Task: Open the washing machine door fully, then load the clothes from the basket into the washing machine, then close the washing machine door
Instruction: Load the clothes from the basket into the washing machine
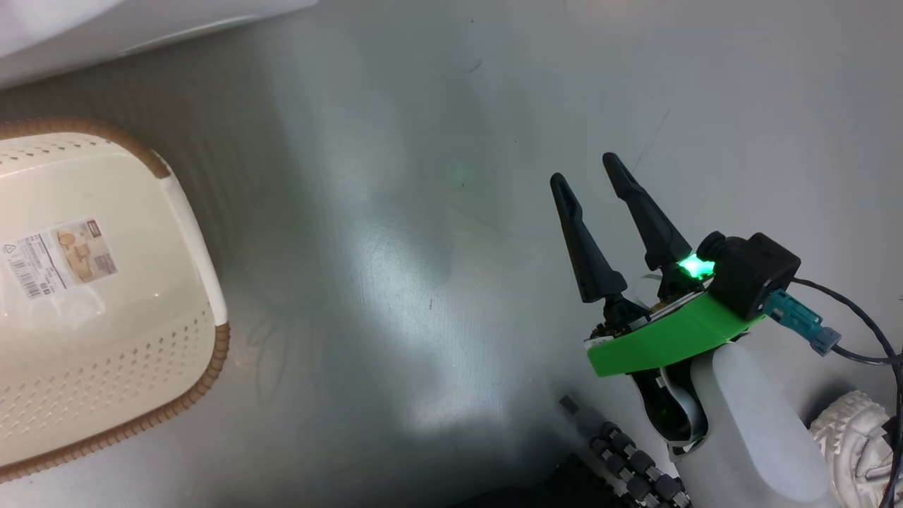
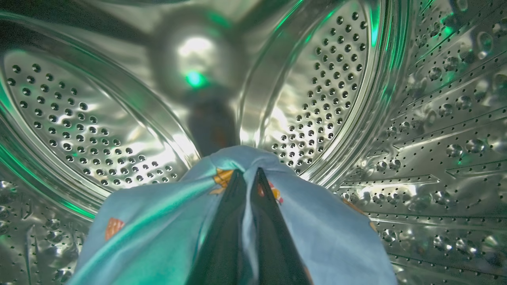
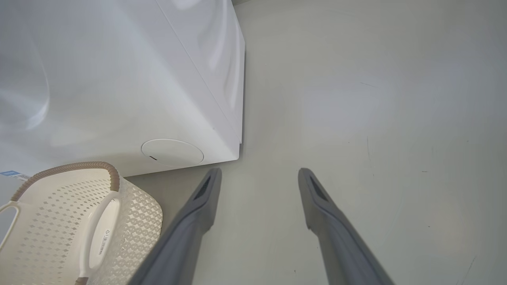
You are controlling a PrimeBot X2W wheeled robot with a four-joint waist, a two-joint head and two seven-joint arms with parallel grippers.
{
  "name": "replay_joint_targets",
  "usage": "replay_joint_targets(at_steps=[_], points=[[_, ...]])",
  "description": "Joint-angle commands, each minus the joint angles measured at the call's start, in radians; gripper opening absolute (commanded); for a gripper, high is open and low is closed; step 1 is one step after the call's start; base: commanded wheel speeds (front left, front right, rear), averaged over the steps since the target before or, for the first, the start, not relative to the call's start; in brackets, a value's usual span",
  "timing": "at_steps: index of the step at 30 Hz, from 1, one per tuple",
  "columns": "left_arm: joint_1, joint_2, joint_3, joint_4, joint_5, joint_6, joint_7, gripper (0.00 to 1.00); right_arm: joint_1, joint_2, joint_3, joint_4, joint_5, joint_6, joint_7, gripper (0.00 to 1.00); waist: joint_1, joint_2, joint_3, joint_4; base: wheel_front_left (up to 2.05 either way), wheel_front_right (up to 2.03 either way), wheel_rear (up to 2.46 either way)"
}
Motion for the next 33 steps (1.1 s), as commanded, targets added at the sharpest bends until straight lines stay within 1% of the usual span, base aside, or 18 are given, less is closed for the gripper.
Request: replay_joint_targets(at_steps=[1,3,4,5,6,7,13,20,24,33], points=[[-0.018,0.061,-0.002,-0.005,-0.012,-0.003,0.005,0.00,0.027,0.002,0.027,-0.013,0.021,0.003,-0.005,1.00,-0.0001,0.0000,-0.003,0.001,0.00,0.00,0.00],[-0.025,0.062,-0.002,0.027,-0.024,-0.003,0.013,0.00,0.025,0.002,0.027,-0.011,0.023,0.003,-0.005,1.00,-0.0001,0.0000,-0.007,0.002,0.00,0.00,0.00],[-0.029,0.062,-0.002,0.040,-0.028,-0.003,0.014,0.23,0.025,0.002,0.027,-0.011,0.024,0.003,-0.005,1.00,-0.0001,0.0000,-0.009,0.002,0.00,0.00,0.00],[-0.032,0.059,-0.002,0.055,-0.034,-0.003,0.019,0.65,0.025,0.002,0.026,-0.011,0.024,0.003,-0.005,1.00,-0.0001,0.0000,-0.010,0.002,0.00,0.00,0.00],[-0.032,0.059,-0.002,0.055,-0.034,-0.003,0.019,0.65,0.025,0.002,0.026,-0.011,0.024,0.003,-0.005,1.00,-0.0001,0.0000,-0.010,0.002,0.00,0.00,0.00],[-0.035,0.055,-0.001,0.068,-0.041,-0.003,0.023,1.00,0.024,0.002,0.025,-0.011,0.024,0.003,-0.005,1.00,-0.0001,0.0000,-0.012,0.003,0.00,0.00,0.00],[-0.038,0.036,-0.007,0.128,-0.063,-0.003,0.025,1.00,0.024,0.002,0.017,-0.009,0.022,0.003,-0.005,1.00,-0.0001,0.0000,-0.029,0.010,0.00,0.00,0.00],[-0.003,0.023,-0.002,0.169,-0.084,-0.001,-0.004,1.00,0.027,0.002,0.004,-0.004,0.013,0.003,-0.005,1.00,-0.0001,0.0000,-0.064,0.028,0.00,0.00,0.00],[0.045,0.019,0.003,0.167,-0.100,-0.001,-0.028,1.00,0.029,0.002,-0.004,-0.004,0.004,0.003,-0.005,1.00,-0.0001,0.0000,-0.090,0.043,0.00,0.00,0.00],[0.197,-0.028,0.008,0.122,-0.131,0.002,-0.068,1.00,0.039,0.002,-0.035,0.003,-0.030,0.003,-0.005,1.00,-0.0001,0.0000,-0.167,0.084,0.00,0.00,0.00]])
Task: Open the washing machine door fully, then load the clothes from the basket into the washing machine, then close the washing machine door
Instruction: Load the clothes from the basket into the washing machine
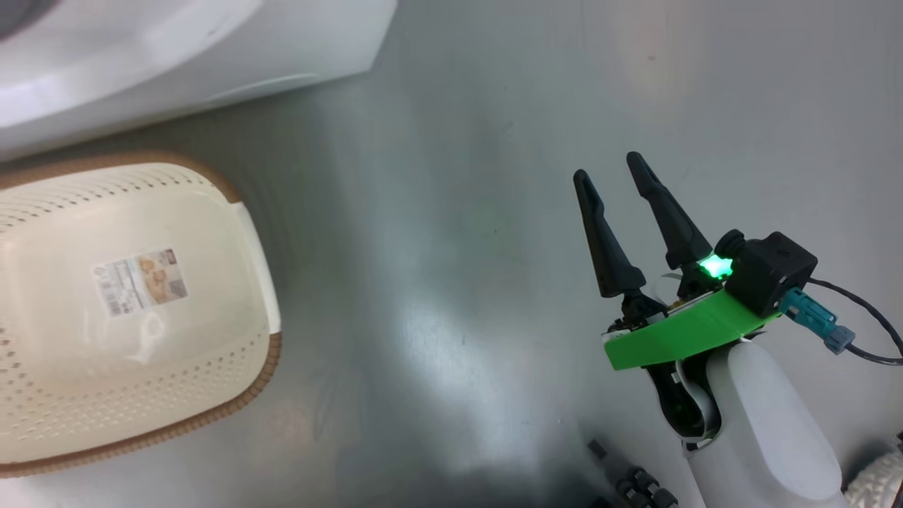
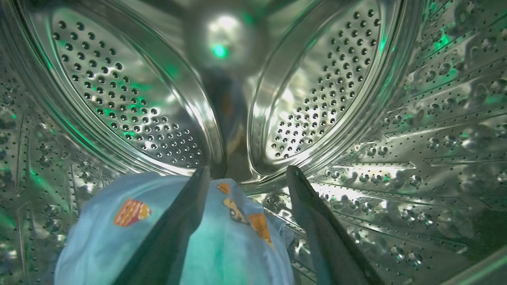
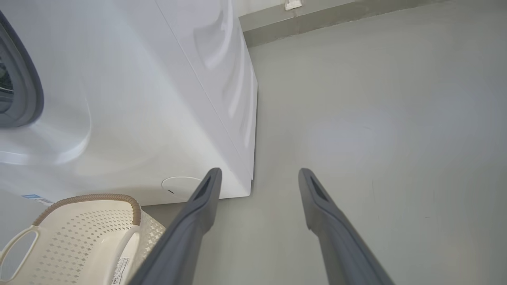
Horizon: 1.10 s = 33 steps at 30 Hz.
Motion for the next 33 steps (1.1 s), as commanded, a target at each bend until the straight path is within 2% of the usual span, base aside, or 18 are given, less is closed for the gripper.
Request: replay_joint_targets(at_steps=[1,8,13,20,33], points=[[0.036,0.043,0.014,-0.036,-0.006,0.004,-0.009,1.00,0.039,0.004,0.010,-0.018,-0.009,0.003,-0.005,1.00,0.0001,-0.0001,-0.034,0.023,0.00,0.00,0.00],[0.203,0.003,0.045,-0.140,-0.017,0.020,-0.021,1.00,0.057,0.004,-0.009,-0.009,-0.034,0.003,-0.005,1.00,0.0001,-0.0001,-0.100,0.046,0.00,0.00,0.00],[0.395,-0.042,0.117,-0.310,-0.016,0.040,-0.022,1.00,0.078,0.004,-0.017,-0.002,-0.039,0.003,-0.005,1.00,0.0001,-0.0001,-0.152,0.064,0.00,0.00,0.00],[0.563,-0.105,0.182,-0.442,-0.004,0.052,-0.022,1.00,0.101,0.004,-0.020,0.009,-0.035,0.003,-0.005,1.00,0.0001,-0.0001,-0.206,0.075,0.00,0.00,0.00],[0.883,-0.210,0.278,-0.683,0.099,0.052,-0.022,1.00,0.130,0.004,-0.001,0.025,-0.036,0.003,-0.005,1.00,0.0001,-0.0001,-0.292,0.071,0.00,0.00,0.00]])
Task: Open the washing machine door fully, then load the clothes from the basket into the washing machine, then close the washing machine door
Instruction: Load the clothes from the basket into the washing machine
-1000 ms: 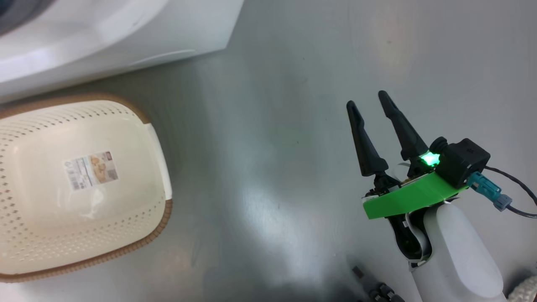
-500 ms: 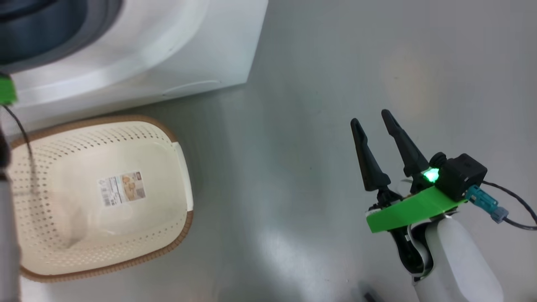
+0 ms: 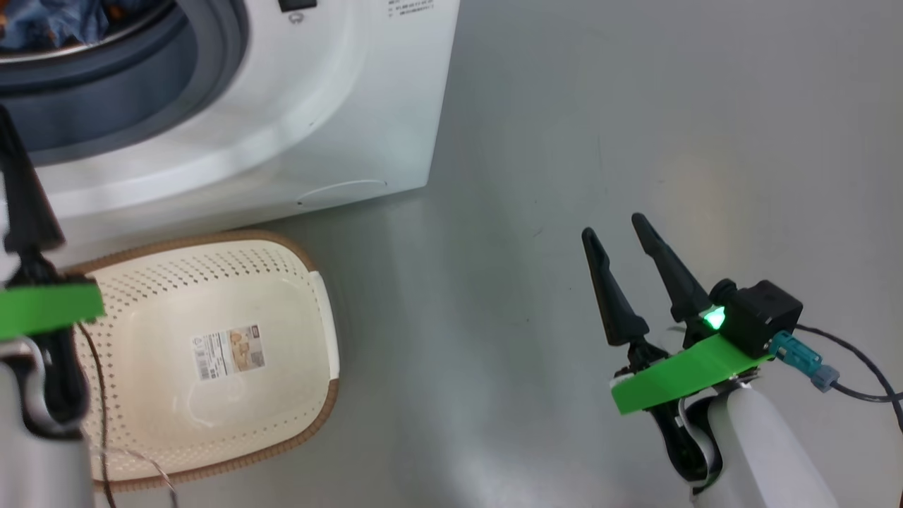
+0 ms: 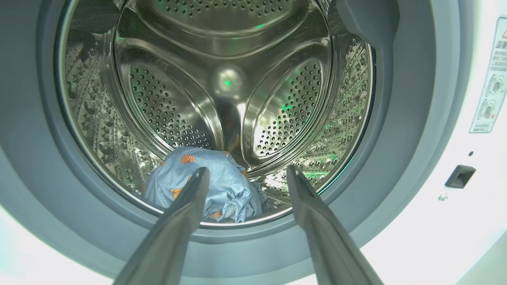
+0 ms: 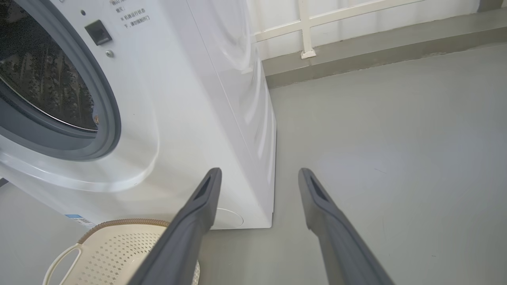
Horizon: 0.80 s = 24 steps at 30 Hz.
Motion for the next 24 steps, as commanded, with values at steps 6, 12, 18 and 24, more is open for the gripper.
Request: replay_joint_targets(at_steps=[6,12,18,24], points=[[0.145,-0.023,0.062,-0.101,0.056,-0.005,-0.005,1.00,0.052,0.006,0.021,-0.012,-0.017,0.003,-0.005,1.00,0.0001,-0.0001,-0.045,0.000,0.00,0.00,0.00],[0.253,-0.071,0.080,-0.142,0.125,-0.005,-0.005,1.00,0.064,0.006,0.021,-0.008,-0.025,0.003,-0.005,1.00,0.0001,-0.0001,-0.078,0.002,0.00,0.00,0.00],[0.355,-0.109,0.089,-0.171,0.183,0.002,-0.005,1.00,0.077,0.006,0.024,-0.001,-0.029,0.003,-0.005,1.00,0.0001,-0.0001,-0.115,-0.001,0.00,0.00,0.00],[0.435,-0.132,0.086,-0.192,0.202,0.022,-0.005,1.00,0.095,0.006,0.026,0.001,-0.038,0.003,-0.005,1.00,0.0001,-0.0001,-0.165,-0.004,0.00,0.00,0.00]])
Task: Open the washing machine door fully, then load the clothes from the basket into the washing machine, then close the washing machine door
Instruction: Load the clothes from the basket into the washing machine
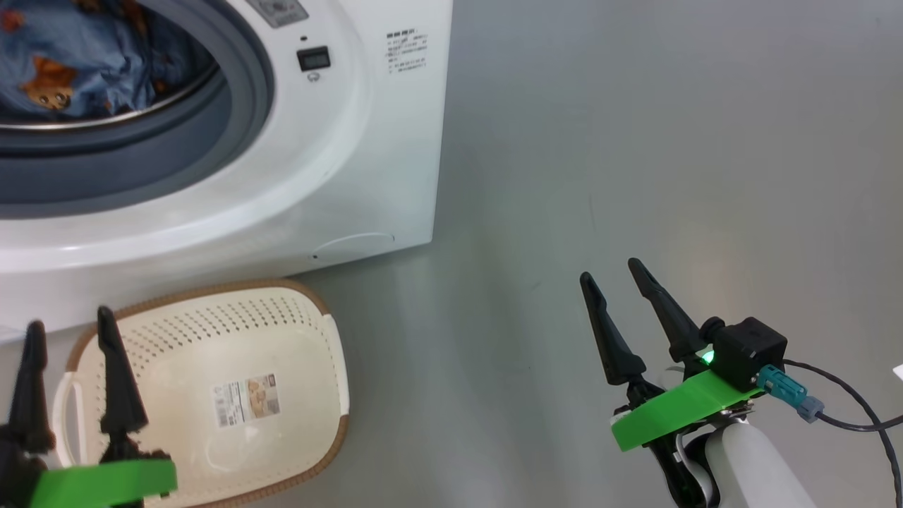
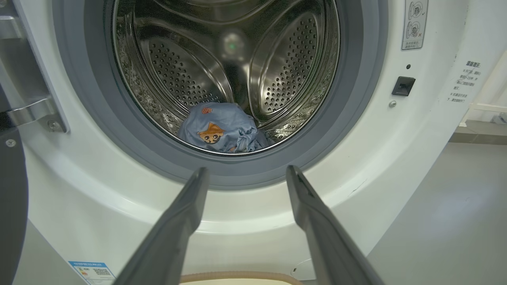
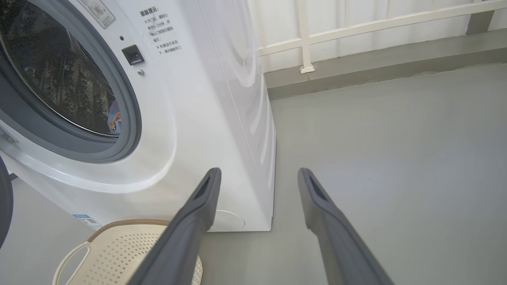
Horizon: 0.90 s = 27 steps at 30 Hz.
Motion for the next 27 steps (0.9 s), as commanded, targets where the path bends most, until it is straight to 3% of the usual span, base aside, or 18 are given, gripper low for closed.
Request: replay_joint_targets(at_steps=[1,27], points=[[0.026,0.005,0.031,-0.035,0.010,0.016,-0.005,1.00,0.021,0.006,0.025,-0.020,-0.009,0.003,-0.005,1.00,0.0001,0.0000,-0.032,-0.003,0.00,0.00,0.00],[0.230,0.000,-0.049,-0.058,0.033,0.141,-0.005,1.00,0.102,0.006,0.007,-0.036,-0.079,0.003,-0.005,1.00,0.0001,0.0000,-0.234,0.013,0.00,0.00,0.00]])
